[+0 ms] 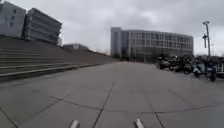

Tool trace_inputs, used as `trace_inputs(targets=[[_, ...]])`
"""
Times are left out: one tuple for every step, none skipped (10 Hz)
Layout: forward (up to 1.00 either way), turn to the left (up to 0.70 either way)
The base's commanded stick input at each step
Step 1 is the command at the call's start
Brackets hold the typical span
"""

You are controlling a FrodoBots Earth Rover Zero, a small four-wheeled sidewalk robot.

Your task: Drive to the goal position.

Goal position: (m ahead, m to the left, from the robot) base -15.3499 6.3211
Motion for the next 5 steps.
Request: trace_inputs(targets=[[0.0,-0.85],[0.0,-0.85],[0.0,-0.85],[0.0,-0.85],[0.0,-0.85]])
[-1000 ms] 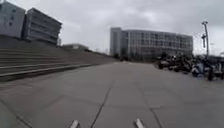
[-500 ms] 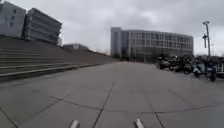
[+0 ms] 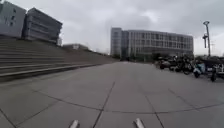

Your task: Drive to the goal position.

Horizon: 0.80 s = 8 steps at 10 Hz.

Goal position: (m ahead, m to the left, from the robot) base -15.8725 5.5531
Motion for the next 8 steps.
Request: trace_inputs(targets=[[0.0,-0.85],[0.0,-0.85],[0.0,-0.85],[0.0,-0.85],[0.0,-0.85],[0.0,-0.85],[0.0,-0.85],[0.0,-0.85]])
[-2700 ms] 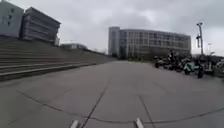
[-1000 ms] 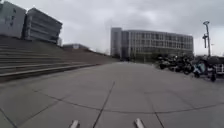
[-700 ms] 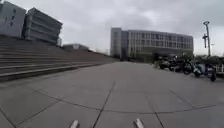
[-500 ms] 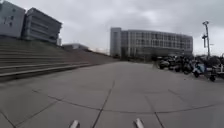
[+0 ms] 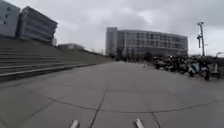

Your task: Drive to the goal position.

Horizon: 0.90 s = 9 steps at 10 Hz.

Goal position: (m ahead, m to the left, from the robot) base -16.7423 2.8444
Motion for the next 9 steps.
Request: trace_inputs(targets=[[0.0,-0.85],[0.0,-0.85],[0.0,-0.85],[0.0,-0.85],[0.0,-0.85],[0.0,-0.85],[0.0,-0.85],[0.0,-0.85],[0.0,-0.85]])
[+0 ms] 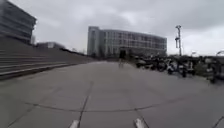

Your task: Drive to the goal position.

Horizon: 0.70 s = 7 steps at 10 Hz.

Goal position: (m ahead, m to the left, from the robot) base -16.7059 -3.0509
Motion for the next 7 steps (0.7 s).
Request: trace_inputs(targets=[[0.0,-0.85],[0.0,-0.85],[0.0,-0.85],[0.0,-0.85],[0.0,-0.85],[0.0,-0.85],[0.0,-0.85]])
